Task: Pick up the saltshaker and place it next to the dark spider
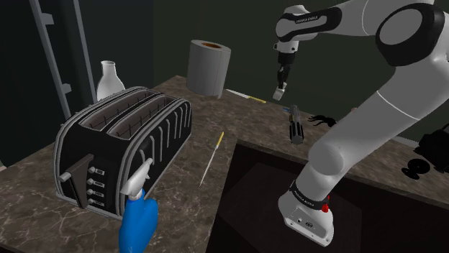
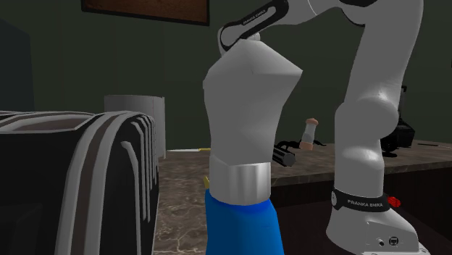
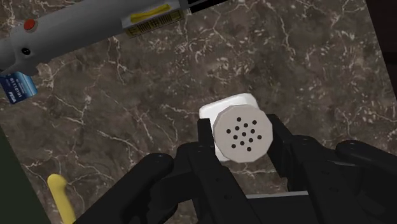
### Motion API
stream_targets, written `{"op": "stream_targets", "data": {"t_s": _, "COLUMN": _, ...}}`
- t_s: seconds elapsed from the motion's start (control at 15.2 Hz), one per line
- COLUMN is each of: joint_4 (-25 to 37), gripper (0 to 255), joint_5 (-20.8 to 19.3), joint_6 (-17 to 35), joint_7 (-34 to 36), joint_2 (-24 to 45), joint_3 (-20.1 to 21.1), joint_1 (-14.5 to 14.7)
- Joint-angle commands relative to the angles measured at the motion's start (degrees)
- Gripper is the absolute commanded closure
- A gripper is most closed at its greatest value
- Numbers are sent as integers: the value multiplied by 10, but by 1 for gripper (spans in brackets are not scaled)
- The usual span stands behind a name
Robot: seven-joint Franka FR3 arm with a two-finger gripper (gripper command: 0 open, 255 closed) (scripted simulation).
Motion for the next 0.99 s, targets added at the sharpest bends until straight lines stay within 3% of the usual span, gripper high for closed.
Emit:
{"op": "stream_targets", "data": {"t_s": 0.0, "joint_4": -18, "gripper": 255, "joint_5": -14, "joint_6": 0, "joint_7": -19, "joint_2": -24, "joint_3": -12, "joint_1": -12}}
{"op": "stream_targets", "data": {"t_s": 0.92, "joint_4": -86, "gripper": 255, "joint_5": -108, "joint_6": 19, "joint_7": -170, "joint_2": -129, "joint_3": -118, "joint_1": -99}}
